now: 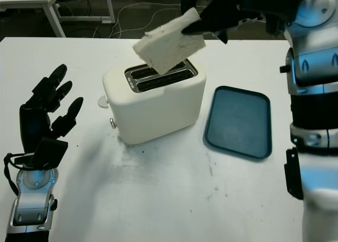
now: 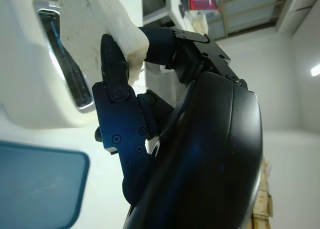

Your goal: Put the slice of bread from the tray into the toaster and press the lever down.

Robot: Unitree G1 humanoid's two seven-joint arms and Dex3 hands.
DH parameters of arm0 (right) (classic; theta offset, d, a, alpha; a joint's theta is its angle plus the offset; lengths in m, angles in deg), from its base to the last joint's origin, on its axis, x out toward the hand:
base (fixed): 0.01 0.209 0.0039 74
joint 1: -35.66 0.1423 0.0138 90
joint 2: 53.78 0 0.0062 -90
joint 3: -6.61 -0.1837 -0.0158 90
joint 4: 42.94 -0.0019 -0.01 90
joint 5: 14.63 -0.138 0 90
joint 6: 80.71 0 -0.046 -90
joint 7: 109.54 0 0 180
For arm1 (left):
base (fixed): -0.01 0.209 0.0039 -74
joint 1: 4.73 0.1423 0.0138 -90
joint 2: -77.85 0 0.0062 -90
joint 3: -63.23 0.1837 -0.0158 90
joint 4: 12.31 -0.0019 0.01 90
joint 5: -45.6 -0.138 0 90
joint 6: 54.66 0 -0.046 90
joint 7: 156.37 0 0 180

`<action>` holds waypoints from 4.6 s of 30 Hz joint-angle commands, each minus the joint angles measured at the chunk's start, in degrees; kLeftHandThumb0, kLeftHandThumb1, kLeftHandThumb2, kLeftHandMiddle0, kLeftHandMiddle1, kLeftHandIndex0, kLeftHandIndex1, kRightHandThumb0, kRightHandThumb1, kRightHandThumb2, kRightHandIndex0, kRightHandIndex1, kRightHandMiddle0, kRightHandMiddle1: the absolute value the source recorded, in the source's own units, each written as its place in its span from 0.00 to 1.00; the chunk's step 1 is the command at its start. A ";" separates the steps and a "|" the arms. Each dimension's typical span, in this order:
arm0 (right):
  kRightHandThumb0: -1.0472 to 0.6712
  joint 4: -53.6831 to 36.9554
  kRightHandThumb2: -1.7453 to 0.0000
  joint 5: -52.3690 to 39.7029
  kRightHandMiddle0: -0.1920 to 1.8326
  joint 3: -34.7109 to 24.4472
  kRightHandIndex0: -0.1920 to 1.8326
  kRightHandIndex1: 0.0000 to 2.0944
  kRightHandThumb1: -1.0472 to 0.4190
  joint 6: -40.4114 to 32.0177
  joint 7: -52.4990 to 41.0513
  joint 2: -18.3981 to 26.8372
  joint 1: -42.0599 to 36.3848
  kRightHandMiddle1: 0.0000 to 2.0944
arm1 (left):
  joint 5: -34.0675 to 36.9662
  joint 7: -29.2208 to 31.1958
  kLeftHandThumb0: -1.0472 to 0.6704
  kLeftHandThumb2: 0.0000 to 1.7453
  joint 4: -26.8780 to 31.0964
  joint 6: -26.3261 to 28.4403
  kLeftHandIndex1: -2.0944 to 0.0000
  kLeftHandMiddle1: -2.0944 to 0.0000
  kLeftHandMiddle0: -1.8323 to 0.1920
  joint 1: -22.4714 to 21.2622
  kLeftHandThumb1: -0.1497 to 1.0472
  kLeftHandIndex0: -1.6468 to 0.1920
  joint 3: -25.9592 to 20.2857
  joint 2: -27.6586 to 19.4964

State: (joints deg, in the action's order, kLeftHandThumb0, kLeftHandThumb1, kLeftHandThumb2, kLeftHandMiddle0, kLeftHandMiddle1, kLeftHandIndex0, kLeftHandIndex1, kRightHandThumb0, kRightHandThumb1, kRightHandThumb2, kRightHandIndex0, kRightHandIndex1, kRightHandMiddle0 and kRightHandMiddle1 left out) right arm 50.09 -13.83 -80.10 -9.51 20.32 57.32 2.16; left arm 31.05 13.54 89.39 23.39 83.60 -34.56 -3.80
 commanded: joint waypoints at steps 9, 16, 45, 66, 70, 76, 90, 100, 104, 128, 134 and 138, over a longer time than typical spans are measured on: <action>0.43 -3.82 0.80 -0.18 0.60 2.17 0.69 0.83 0.09 -3.43 -0.50 0.99 -4.30 0.83 | -0.24 -0.19 0.26 0.17 0.02 -0.54 1.00 1.00 0.59 0.04 0.89 0.62 -0.03 -0.16; 0.44 -3.61 0.83 1.59 0.61 3.74 0.69 0.83 0.09 -4.08 1.27 0.77 -4.05 0.83 | -0.60 -0.49 0.25 0.17 0.06 -0.45 1.00 1.00 0.59 0.09 0.89 0.62 -0.09 -0.12; 0.45 4.59 0.82 3.40 0.54 3.12 0.63 0.83 0.09 0.81 4.41 -0.09 1.49 0.83 | -0.57 -0.41 0.26 0.17 0.32 -0.23 1.00 1.00 0.59 0.30 0.89 0.62 0.05 0.15; 0.46 17.72 0.84 10.16 0.56 9.09 0.64 0.83 0.09 8.73 4.83 -1.51 3.09 0.83 | -0.48 -0.36 0.26 0.17 -0.39 -1.40 1.00 1.00 0.59 0.15 0.89 0.62 -0.03 -0.16; 0.46 22.01 0.85 12.37 0.53 11.29 0.62 0.83 0.09 9.22 4.17 -2.38 5.97 0.83 | -0.02 -0.14 0.26 0.17 -0.21 -1.23 1.00 1.00 0.59 0.17 0.89 0.62 0.09 0.11; 0.42 26.31 0.88 16.17 0.51 14.25 0.60 0.83 0.09 8.56 4.90 -5.28 9.82 0.83 | -0.57 -0.64 0.27 0.16 0.25 -0.38 1.00 1.00 0.59 0.29 0.89 0.62 0.25 0.65; 0.39 26.23 0.93 19.40 0.55 17.38 0.65 0.83 0.09 13.75 2.75 -10.48 13.87 0.83 | -0.37 -0.93 0.26 0.16 -0.63 -1.57 1.00 1.00 0.59 0.39 0.89 0.62 0.27 0.38; 0.13 22.08 0.98 19.84 0.39 16.13 0.43 0.67 0.09 11.86 3.04 -11.40 14.23 0.56 | -0.51 -1.27 0.26 0.16 -0.38 -1.10 1.00 1.00 0.59 0.39 0.89 0.61 0.54 0.65; 0.12 20.57 0.97 18.74 0.30 15.45 0.20 0.53 0.09 12.29 0.60 -10.67 14.70 0.23 | -0.37 -1.18 0.26 0.16 -0.32 -1.08 1.00 1.00 0.59 0.43 0.89 0.62 0.56 0.63; 0.12 21.48 1.00 20.14 0.29 13.47 0.11 0.35 0.11 17.74 5.33 -8.88 14.13 0.04 | -0.32 -0.96 0.27 0.16 -0.43 -1.04 1.00 1.00 0.59 0.43 0.89 0.61 0.58 0.55; 0.21 18.41 1.00 14.83 0.37 5.56 0.19 0.40 0.13 20.69 13.65 -8.89 8.26 0.06 | -0.04 -1.10 0.27 0.16 -0.42 -1.01 1.00 1.00 0.58 0.29 0.89 0.61 0.32 0.63; 0.29 18.74 1.00 13.51 0.43 2.66 0.29 0.34 0.15 29.70 17.64 -6.27 2.95 0.07 | -0.50 -1.08 0.26 0.16 -0.94 -1.90 1.00 1.00 0.58 0.21 0.89 0.61 0.44 0.19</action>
State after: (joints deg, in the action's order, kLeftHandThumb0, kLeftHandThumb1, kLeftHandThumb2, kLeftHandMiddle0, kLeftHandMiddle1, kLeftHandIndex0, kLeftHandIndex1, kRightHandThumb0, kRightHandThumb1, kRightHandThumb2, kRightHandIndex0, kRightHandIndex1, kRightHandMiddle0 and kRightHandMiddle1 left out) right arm 68.96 0.15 -76.65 17.31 36.92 49.76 6.90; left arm 30.72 12.58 88.86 22.12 83.65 -34.23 -3.43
